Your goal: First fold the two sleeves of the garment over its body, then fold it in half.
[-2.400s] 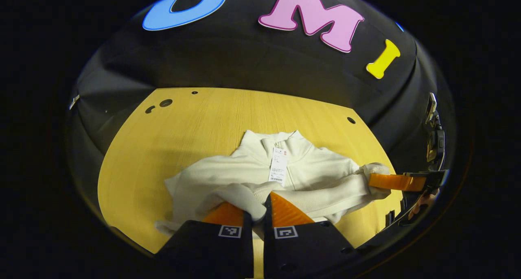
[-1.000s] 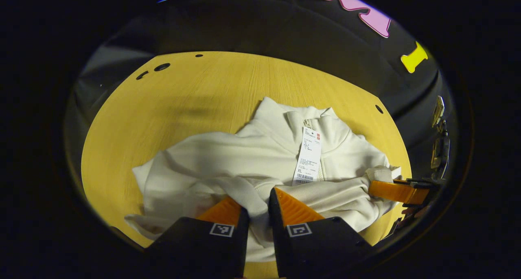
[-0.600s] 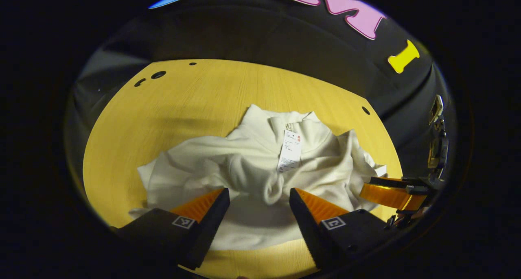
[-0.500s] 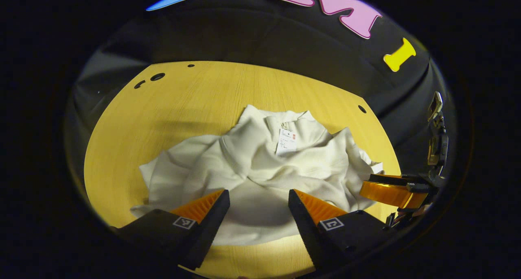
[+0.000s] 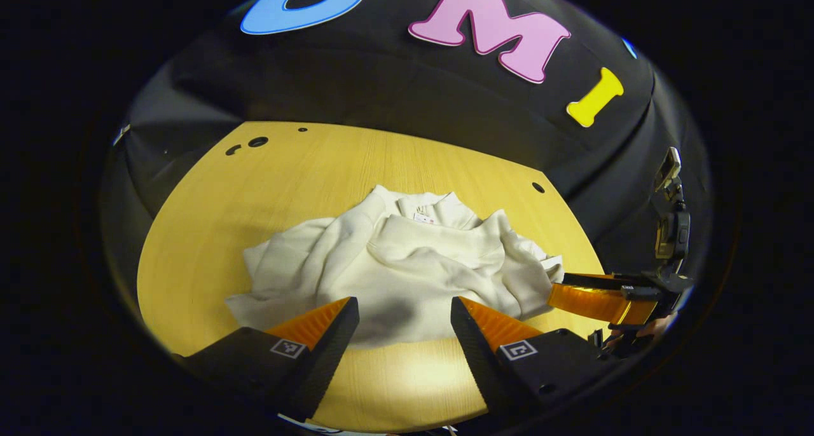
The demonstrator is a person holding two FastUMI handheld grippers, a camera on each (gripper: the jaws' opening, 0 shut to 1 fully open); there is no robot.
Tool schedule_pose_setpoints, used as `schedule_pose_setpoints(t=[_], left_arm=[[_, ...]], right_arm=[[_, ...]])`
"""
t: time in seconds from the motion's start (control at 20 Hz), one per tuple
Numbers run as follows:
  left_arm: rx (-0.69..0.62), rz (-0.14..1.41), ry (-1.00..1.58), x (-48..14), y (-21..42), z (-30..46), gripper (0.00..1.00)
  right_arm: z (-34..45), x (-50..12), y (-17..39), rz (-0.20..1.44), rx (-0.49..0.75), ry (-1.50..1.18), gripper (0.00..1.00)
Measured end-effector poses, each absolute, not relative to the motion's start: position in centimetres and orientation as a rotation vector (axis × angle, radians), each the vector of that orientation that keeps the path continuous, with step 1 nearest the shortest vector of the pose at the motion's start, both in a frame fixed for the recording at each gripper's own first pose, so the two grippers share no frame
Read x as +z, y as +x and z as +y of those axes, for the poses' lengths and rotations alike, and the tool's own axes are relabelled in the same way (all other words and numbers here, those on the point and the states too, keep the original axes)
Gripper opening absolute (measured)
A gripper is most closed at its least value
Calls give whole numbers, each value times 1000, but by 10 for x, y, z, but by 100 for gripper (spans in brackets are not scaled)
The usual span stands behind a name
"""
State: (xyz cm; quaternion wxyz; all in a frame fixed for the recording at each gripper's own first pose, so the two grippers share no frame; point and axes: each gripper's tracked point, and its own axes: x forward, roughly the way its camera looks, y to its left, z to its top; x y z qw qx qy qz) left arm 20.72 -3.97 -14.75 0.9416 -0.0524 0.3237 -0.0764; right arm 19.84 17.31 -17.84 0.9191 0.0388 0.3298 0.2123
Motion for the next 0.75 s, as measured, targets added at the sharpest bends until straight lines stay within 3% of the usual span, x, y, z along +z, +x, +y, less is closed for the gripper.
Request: schedule_pose_setpoints(t=[0.75], left_arm=[[-190, 623, -63, -144, 143, -71, 95]], right_arm=[[173, -170, 130, 619, 490, -11, 98]])
